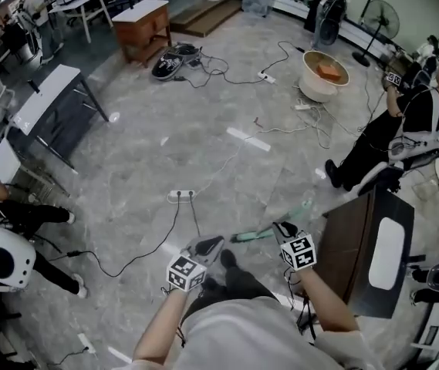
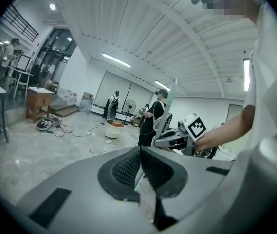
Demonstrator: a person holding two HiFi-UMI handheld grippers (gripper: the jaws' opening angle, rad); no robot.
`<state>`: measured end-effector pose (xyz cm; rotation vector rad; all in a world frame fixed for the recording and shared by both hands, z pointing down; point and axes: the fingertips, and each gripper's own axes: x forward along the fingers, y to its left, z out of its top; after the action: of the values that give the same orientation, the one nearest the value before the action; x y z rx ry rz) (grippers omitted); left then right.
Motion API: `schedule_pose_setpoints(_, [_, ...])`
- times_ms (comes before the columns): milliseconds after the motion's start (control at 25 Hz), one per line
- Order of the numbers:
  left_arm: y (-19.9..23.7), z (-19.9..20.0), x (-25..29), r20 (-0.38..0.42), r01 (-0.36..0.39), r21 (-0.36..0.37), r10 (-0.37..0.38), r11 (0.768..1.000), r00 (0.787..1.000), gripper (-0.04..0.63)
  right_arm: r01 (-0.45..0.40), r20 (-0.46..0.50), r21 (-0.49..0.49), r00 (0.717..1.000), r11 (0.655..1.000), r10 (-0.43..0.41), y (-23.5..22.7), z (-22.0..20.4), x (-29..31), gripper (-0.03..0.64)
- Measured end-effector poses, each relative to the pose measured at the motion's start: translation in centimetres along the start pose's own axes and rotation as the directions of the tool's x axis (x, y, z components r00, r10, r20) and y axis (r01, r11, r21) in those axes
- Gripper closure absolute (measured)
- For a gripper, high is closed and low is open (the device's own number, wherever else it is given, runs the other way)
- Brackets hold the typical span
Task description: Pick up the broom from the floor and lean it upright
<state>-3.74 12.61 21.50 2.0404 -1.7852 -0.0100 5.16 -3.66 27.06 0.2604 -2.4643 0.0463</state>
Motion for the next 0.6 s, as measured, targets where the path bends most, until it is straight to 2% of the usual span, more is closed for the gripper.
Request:
schedule_pose_setpoints(320, [-0.5,2.1,2.8,-0.029,0.052,0.041,-0.051,0.998,0.998,0.584,0.074,0.036,0.083,0.996,0.994,-0.077,-4.1,0.7,-2.7,0.543])
schedule_pose_setpoints(600, [-0.5,5.6,9.9,-0.052,0.115,0.089,-0.111,0.989,0.993,0.584,0.144,0.026,0.14,0.988,0.98,-0.149,-10.9,0.4,-2.3,0.543])
